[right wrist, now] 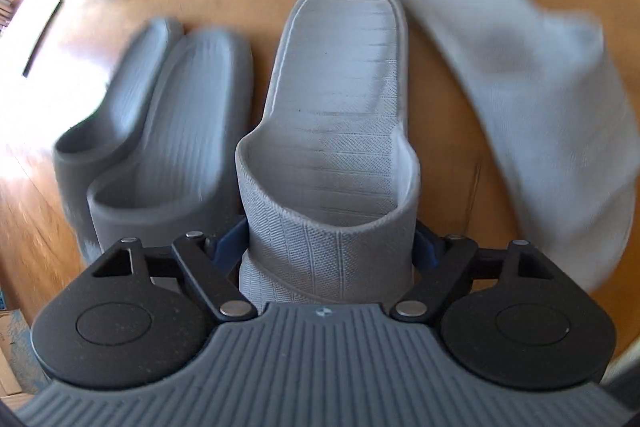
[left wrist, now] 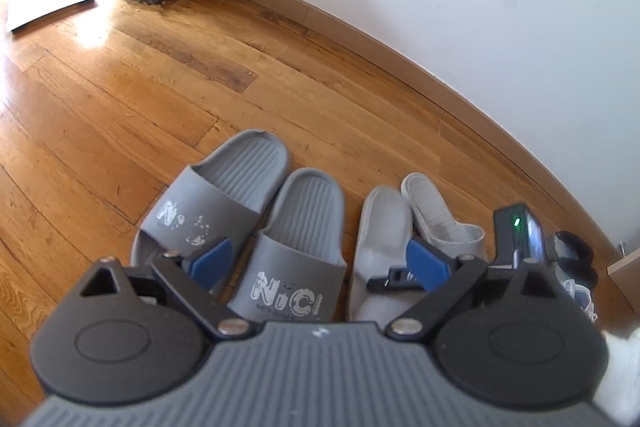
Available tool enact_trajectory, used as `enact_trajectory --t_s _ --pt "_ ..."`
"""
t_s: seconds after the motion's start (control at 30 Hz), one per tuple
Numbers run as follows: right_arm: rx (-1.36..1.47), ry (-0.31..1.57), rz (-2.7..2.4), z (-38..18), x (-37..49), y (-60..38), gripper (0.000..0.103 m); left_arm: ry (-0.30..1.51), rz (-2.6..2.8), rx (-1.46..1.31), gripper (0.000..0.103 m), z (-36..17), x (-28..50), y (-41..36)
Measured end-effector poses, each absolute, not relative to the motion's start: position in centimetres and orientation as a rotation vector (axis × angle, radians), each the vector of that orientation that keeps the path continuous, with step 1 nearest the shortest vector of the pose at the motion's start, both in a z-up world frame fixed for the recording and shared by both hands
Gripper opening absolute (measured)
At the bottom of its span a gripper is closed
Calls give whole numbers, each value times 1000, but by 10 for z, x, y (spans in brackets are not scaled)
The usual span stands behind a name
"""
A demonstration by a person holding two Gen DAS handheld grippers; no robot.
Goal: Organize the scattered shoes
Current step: 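Lower the light grey slide with the left gripper while the right gripper holds another, then place the light grey slide beside its mate with the right gripper and open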
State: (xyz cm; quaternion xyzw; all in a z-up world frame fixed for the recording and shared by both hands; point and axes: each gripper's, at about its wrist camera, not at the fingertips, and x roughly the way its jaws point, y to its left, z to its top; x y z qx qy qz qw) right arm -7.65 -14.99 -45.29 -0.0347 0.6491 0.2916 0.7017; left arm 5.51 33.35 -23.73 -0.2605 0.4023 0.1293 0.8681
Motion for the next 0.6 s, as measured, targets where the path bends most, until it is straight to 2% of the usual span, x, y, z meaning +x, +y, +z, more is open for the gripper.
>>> enact_trajectory --t_s 0.13,0.3,0.43,0.5,0.6 --pt "-27 1405 663 -454 -86 -148 92 855 264 -535 94 -240 58 326" --pt "140 1447 716 -451 -74 -167 98 868 255 -534 94 -243 60 323" --pt "-47 1257 775 -407 -73 -194 102 862 257 -536 94 -242 58 323" --pt "-259 1057 823 -386 -69 -210 103 862 257 -533 94 -241 58 323" --pt "-471 902 781 -390 -51 -224 103 876 255 -525 94 -243 59 320"
